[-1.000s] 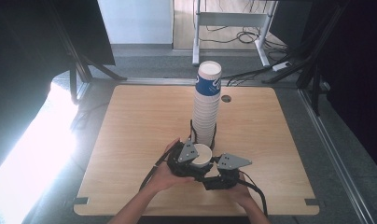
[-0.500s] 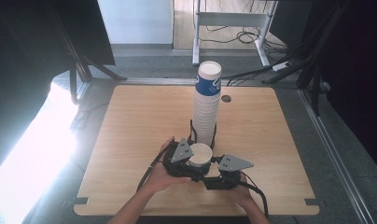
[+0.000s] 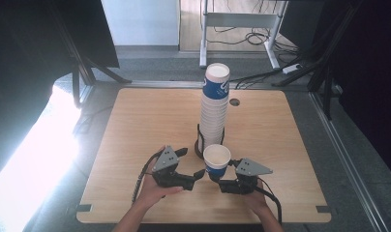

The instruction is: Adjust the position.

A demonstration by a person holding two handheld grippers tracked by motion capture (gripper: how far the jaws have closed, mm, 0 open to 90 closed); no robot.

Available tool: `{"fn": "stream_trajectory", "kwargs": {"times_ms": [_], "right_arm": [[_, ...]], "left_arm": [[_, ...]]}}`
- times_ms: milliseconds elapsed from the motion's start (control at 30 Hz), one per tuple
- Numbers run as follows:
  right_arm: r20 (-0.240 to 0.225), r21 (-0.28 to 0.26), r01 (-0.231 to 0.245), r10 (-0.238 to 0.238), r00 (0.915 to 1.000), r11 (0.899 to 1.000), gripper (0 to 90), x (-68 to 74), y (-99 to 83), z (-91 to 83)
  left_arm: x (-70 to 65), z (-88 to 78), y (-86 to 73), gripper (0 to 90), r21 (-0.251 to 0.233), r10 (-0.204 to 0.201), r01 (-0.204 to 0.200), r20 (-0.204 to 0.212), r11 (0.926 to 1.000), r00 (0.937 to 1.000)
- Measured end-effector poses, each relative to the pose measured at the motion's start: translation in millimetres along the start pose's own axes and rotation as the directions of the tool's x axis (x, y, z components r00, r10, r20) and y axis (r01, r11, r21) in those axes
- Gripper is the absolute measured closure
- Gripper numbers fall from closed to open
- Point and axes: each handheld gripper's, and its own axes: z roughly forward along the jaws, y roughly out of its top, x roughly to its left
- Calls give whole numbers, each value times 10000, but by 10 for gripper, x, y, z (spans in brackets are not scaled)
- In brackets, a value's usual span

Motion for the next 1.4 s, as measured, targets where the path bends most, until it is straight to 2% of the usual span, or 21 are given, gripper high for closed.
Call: {"fn": "stream_trajectory", "kwargs": {"times_ms": [100, 267, 367, 467, 533, 700, 933, 1167, 1233, 1400], "right_arm": [[216, -97, -22, 24, 9998, 10000, 270, -33, -6, -39], [484, -264, -40, 53, 9988, 9996, 270, -85, -14, -112], [642, -401, -72, 98, 9979, 9992, 271, -117, -14, -161], [831, -541, -61, 106, 9965, 9985, 271, -157, -10, -219], [955, -600, -81, 138, 9953, 9982, 271, -188, -9, -261], [1249, -804, -261, 361, 9915, 9964, 271, -289, -20, -366], [1632, -843, -343, 478, 9854, 9959, 271, -402, -44, -453], [2237, -900, -528, 718, 9720, 9945, 271, -567, -76, -561], [2435, -941, -613, 827, 9664, 9937, 271, -631, -90, -595], [3033, -890, -918, 1148, 9460, 9918, 271, -812, -131, -681]], "left_arm": [[68, -1, -94, 79, 110, -397, 399, -184, 9991, 9990], [168, -3, -187, 80, 280, -791, 810, -635, 9963, 9948], [228, -42, -233, 97, 190, -1205, 1222, -709, 9923, 9902], [283, -82, -288, 113, 275, -1382, 1419, -1080, 9895, 9845], [328, -116, -319, 117, 278, -1590, 1641, -1332, 9861, 9782], [411, -149, -355, 143, 342, -1917, 1988, -1488, 9794, 9701], [430, -155, -361, 144, 438, -1958, 2050, -1581, 9778, 9678], [449, -137, -386, 146, 608, -2042, 2163, -1621, 9744, 9654], [449, -129, -395, 146, 667, -2052, 2182, -1621, 9736, 9652], [456, -134, -407, 147, 744, -2112, 2252, -1607, 9715, 9642]]}}
